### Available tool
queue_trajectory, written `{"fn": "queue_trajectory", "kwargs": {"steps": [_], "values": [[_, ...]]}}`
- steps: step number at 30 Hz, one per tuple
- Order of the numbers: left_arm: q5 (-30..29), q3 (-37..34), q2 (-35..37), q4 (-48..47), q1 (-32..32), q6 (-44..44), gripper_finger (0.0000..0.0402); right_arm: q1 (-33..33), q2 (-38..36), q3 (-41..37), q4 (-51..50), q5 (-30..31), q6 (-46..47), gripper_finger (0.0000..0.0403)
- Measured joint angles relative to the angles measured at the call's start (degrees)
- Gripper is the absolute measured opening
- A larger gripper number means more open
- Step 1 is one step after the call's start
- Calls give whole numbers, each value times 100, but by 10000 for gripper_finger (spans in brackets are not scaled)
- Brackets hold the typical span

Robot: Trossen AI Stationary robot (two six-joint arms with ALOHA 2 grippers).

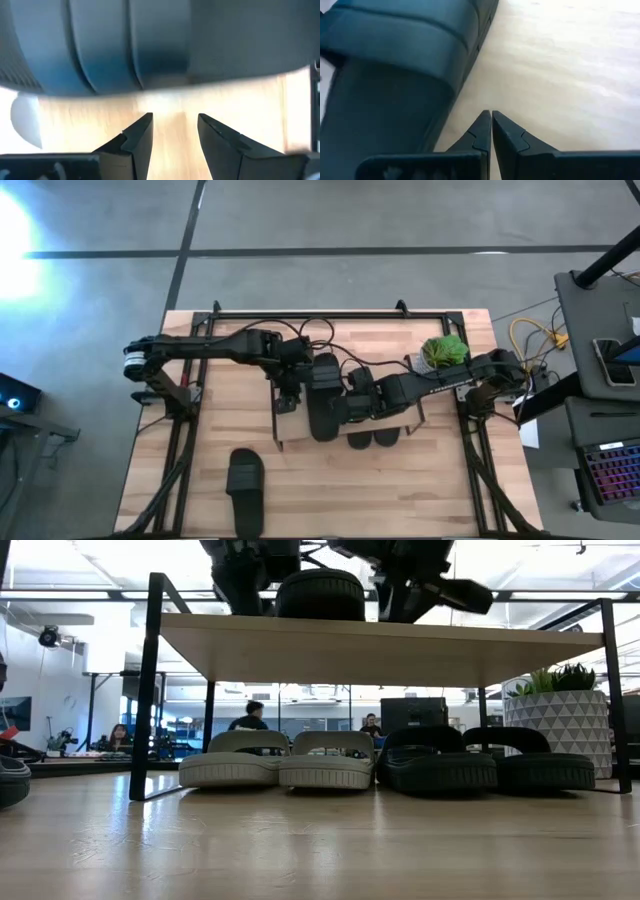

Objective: Pick and place slides into the shelf
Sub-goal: Adjust the shelf on the table

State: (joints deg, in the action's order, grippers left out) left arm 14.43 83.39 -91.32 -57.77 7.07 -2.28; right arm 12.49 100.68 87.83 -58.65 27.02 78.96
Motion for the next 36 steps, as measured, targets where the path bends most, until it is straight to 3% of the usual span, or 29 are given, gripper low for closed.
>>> {"fn": "queue_trajectory", "kwargs": {"steps": [6, 11, 15, 20, 31, 36], "values": [[-147, 73, 310, -473, -2, -9, 141, 257, -268, 1, -276, 156, 327, 9], [0, 134, 758, -418, -148, 603, 141, 690, -470, 7, -384, 191, 803, 9], [268, 43, 987, -156, -654, 1091, 141, 1055, -496, 7, -490, 349, 1279, 9], [271, 3, 783, 430, -1482, 1391, 141, 1306, -460, 7, -739, 457, 1832, 9], [-1407, 3, 96, 217, -2493, 1457, 141, 1577, -415, 4, -828, 462, 2181, 9], [-1644, 18, 4, 196, -2786, 1704, 141, 1633, -415, 4, -892, 466, 2264, 9]]}}
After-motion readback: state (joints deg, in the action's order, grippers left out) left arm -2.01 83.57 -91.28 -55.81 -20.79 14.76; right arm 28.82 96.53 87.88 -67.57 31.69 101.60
